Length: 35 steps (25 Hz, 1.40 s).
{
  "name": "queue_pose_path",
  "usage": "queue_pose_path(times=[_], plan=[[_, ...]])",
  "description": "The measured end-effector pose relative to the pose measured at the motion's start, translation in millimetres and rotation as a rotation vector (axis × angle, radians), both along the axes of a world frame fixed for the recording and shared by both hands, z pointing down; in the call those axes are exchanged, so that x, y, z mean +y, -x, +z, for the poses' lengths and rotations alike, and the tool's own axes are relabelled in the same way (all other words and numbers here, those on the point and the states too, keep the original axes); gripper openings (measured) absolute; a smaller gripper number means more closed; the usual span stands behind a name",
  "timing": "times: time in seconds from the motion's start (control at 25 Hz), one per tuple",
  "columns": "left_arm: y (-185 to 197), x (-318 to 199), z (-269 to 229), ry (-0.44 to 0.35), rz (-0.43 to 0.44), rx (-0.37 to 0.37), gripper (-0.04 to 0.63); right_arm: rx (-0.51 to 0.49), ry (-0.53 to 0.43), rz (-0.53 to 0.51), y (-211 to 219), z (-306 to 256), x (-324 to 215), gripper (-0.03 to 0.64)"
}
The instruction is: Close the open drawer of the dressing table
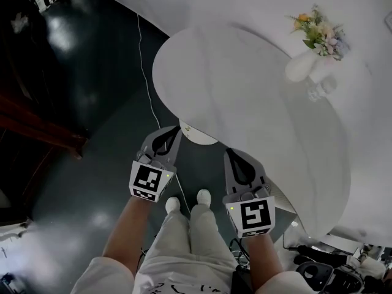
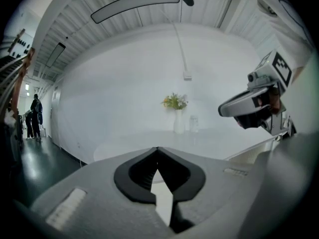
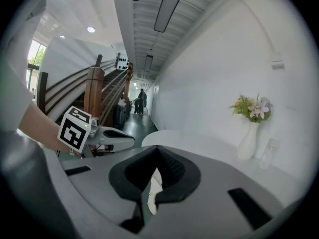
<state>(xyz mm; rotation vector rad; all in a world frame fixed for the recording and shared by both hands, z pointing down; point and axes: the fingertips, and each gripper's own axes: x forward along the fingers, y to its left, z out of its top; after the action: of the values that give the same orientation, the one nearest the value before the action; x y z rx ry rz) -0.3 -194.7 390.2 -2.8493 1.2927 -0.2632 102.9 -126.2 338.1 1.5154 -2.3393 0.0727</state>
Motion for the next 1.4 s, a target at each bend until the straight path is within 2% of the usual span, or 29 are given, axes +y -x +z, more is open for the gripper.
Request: queue_pose_path(times=[0.44, 0.64, 1.08, 1.4], plan=[[3.3, 17.1, -77.7, -0.043, -0.008, 0.014, 0.014, -0.015, -0.055, 0.038, -23.0, -59.6, 3.7, -0.003], [3.4, 16.8, -113.2, -0.088, -0.028, 0.013, 0.014, -0.052, -0.082, 0.053, -30.3, -87.2, 1.0, -0.003], [-8.7, 21.3, -162.9, -0.147, -0.029, 0.003, 0.014, -0.049, -0.177, 0.073, -48.4, -141.7, -1.4, -0.003], [-12.8, 14.9, -211.1, -0.228, -0.028, -0.001, 0.014, -0.037, -0.271, 0.094, -58.3, -187.3, -15.3, -0.003]])
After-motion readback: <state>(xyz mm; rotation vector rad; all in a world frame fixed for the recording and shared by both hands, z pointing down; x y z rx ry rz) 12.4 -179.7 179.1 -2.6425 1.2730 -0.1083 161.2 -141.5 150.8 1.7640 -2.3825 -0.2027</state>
